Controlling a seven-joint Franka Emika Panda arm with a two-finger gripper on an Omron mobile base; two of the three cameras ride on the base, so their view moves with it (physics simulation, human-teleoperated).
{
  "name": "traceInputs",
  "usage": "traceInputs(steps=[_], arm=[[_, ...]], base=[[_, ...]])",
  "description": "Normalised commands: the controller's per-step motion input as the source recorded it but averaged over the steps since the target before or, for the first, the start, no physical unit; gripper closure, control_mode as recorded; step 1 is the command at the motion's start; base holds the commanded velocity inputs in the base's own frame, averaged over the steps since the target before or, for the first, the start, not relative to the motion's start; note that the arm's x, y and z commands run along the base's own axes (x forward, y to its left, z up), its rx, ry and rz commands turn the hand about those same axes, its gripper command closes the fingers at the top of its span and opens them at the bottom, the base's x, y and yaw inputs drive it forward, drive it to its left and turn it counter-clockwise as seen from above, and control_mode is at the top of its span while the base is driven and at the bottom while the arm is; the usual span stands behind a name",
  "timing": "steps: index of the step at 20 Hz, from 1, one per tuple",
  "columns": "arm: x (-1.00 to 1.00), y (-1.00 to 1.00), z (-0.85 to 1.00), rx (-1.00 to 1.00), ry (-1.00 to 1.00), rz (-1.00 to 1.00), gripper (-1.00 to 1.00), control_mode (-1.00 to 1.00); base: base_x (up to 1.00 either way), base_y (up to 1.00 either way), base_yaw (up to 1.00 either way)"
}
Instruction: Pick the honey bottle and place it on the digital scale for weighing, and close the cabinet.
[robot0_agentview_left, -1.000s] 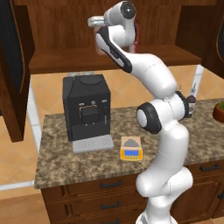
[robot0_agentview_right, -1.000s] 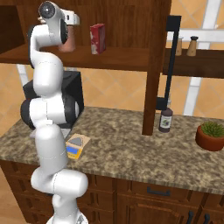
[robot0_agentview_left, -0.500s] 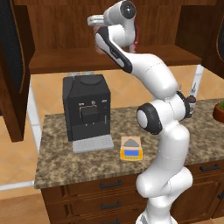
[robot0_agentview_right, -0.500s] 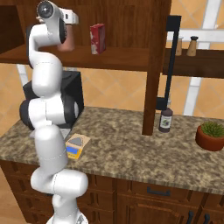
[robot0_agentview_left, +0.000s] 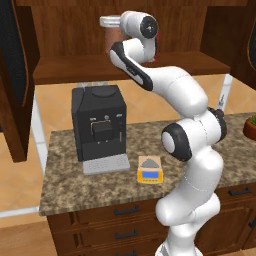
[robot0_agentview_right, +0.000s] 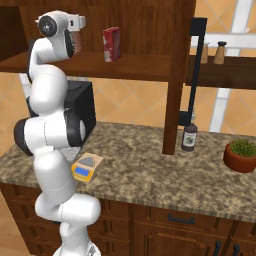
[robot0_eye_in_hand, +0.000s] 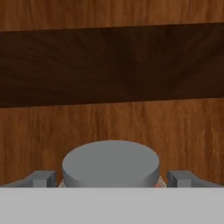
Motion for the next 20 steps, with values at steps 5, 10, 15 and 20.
traceInputs(steps=[5,10,15,20], arm=[[-0.51,0.00,0.01,0.11,-0.16,0.00,1.00,-1.00],[-0.97,0.00,0.54,0.01,-0.03,0.00,1.00,-1.00],[-0.84,-0.02,0.25,0.00,0.16,0.00,1.00,-1.00],[-0.77,-0.04,-0.02,0.00,-0.02,0.00,1.00,-1.00]], base=[[0.00,0.00,0.00],[0.00,0.00,0.00],[0.00,0.00,0.00],[0.00,0.00,0.00]])
